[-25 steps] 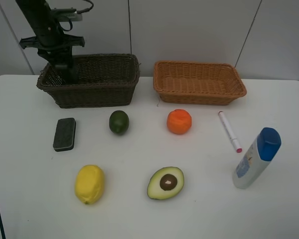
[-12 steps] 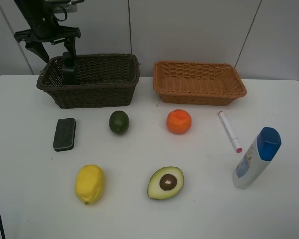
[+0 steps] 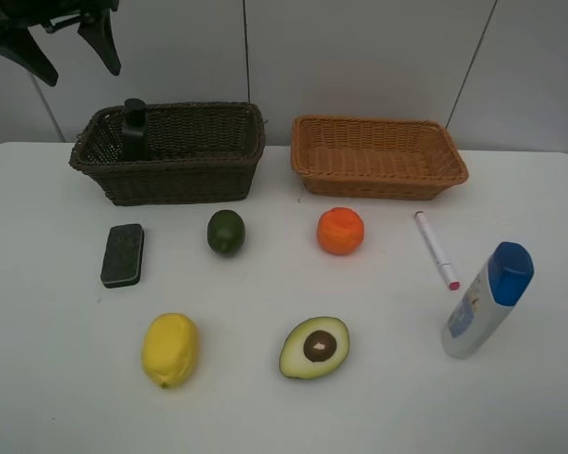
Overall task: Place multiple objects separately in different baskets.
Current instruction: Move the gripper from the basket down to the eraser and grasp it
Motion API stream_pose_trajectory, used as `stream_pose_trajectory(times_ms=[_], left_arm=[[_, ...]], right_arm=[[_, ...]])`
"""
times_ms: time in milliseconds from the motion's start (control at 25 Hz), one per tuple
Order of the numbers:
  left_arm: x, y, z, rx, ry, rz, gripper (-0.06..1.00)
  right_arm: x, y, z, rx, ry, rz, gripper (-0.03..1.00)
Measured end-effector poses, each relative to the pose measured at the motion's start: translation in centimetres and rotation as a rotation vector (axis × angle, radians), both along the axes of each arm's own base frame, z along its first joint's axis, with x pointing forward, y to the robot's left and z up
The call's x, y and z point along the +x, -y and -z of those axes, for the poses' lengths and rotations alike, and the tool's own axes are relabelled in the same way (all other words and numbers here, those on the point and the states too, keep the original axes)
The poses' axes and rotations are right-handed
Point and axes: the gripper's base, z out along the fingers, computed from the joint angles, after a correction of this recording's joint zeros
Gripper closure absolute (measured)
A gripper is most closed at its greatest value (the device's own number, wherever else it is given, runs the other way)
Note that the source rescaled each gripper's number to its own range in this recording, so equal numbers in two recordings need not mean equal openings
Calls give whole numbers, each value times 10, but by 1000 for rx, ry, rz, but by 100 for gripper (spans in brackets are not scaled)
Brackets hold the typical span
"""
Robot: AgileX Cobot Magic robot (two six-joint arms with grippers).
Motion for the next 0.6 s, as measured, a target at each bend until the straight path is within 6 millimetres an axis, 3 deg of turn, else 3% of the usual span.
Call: stream_pose_trajectory(times_ms=[80,200,320,480,600], left_arm=[[-35,-3,-7,-1,-24,-12,0],[-80,-7,3,1,-100,-35,0],[-113,-10,37,13,-225,-60,0],[-125,-7,88,18,-225,-60,0],[-119,0,113,13,-166,-52,0]], right_arm=[[0,0,0,0,0,0,-2],[0,0,0,0,0,0,-2],[0,0,0,0,0,0,-2],[0,0,0,0,0,0,-2],[0,0,0,0,0,0,-2]])
